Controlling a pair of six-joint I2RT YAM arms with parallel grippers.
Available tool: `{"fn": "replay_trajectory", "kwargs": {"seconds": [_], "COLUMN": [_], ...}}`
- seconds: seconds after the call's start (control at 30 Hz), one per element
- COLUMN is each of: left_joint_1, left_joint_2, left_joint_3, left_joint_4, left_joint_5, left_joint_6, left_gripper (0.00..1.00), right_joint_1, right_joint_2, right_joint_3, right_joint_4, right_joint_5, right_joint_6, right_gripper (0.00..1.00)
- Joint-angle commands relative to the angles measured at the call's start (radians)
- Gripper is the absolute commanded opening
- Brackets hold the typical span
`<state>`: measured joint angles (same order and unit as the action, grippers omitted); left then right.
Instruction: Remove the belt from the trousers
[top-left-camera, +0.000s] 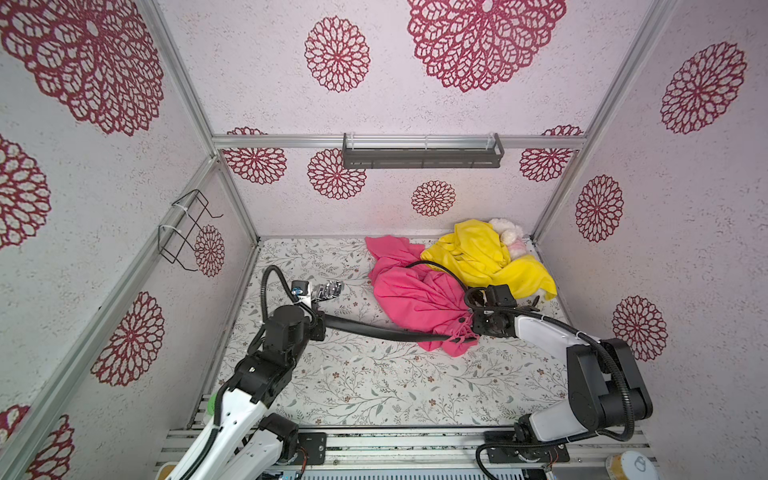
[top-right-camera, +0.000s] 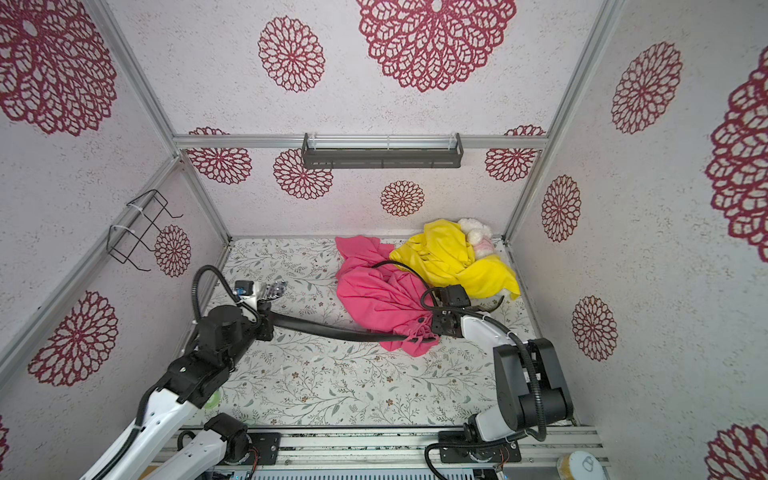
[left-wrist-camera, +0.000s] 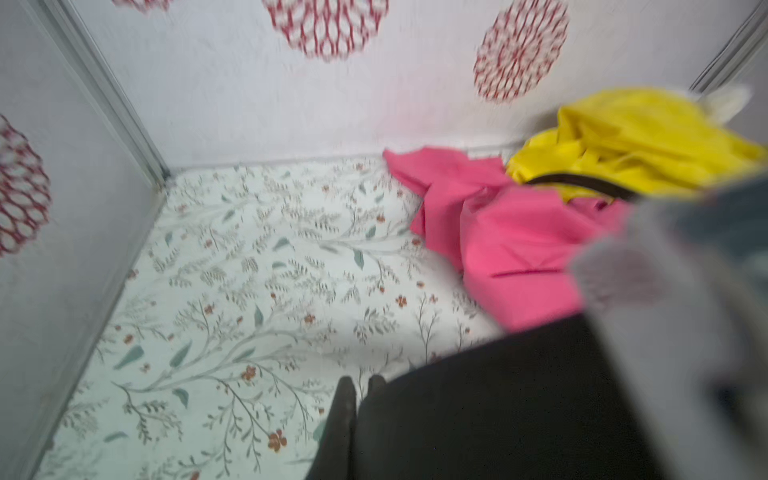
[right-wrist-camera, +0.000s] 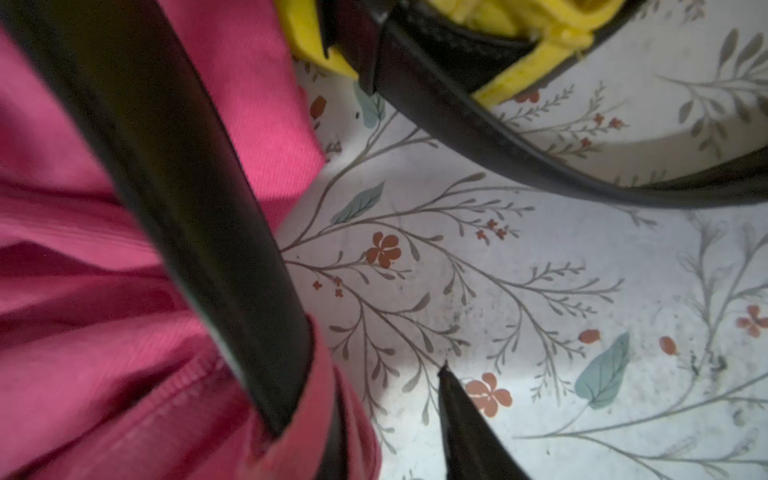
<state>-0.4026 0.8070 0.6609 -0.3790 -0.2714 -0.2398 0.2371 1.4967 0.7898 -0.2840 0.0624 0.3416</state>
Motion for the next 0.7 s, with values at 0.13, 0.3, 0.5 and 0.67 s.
{"fn": "replay_trajectory", "kwargs": {"seconds": [0.13,0.3,0.5,0.67], "left_joint_1": [0.015,0.012,-0.131,-0.306], "left_joint_2": [0.318,0.441,0.416,0.569], "left_joint_3": [0.031,0.100,0.236,0.455], "left_joint_4": [0.043,-0.044,-0.146,-0.164], "left_joint_5": [0.052,0.025,-0.049,0.085], "left_joint_6": [-0.159,-0.233,-0.228,-0.100], "left_gripper": [0.00,0.65,0.97,0.97], "right_joint_1": [0.052,0.066,0.087,0.092], "right_joint_2": [0.007,0.019,0.008,-0.007], "right_joint_3": [-0.016,-0.016,-0.018,-0.026], "right_joint_4": [-0.016,-0.003,-0.006,-0.002], "right_joint_5": [0.063,0.050,0.045,0.033], "right_joint_6": [0.009,0.014,0.015,0.013], "right_gripper": [0.37,0.36,0.36,0.36]}}
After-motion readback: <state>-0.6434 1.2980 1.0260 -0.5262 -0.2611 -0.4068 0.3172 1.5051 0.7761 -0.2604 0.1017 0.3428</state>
